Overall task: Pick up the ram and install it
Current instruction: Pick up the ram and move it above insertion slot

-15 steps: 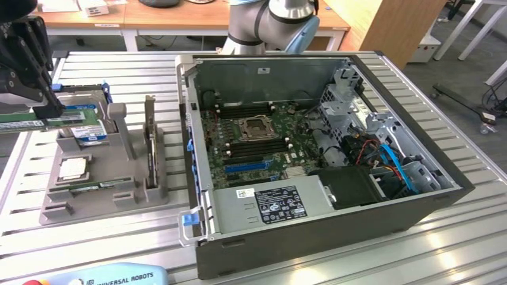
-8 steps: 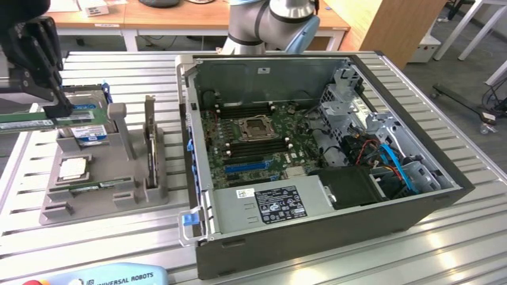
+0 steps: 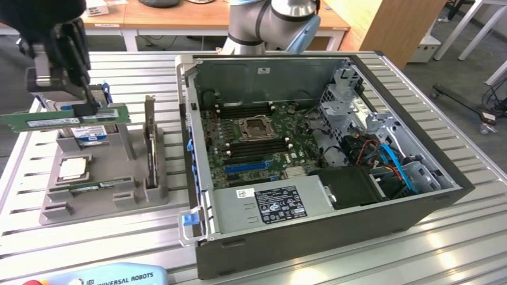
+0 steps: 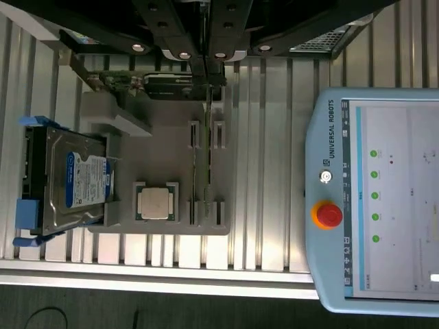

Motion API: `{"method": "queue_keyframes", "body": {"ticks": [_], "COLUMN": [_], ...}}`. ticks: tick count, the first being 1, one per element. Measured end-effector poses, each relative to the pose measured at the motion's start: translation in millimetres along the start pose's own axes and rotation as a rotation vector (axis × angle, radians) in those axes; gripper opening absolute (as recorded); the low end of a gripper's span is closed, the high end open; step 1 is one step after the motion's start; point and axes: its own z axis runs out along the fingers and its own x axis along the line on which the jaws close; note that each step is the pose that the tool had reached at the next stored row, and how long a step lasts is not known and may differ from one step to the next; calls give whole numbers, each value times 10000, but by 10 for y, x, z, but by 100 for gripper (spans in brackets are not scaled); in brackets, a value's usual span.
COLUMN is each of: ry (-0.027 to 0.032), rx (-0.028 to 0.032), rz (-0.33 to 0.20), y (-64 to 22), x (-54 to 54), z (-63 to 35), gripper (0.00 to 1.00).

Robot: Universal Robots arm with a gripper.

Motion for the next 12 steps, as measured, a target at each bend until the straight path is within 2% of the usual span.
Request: {"method": "queue_keyframes", "body": {"ticks": [12], "ry": [1], "rx": [-5], "rz": [0], "y": [-496], "x": [5], "z": [-2], "gripper": [12]}}
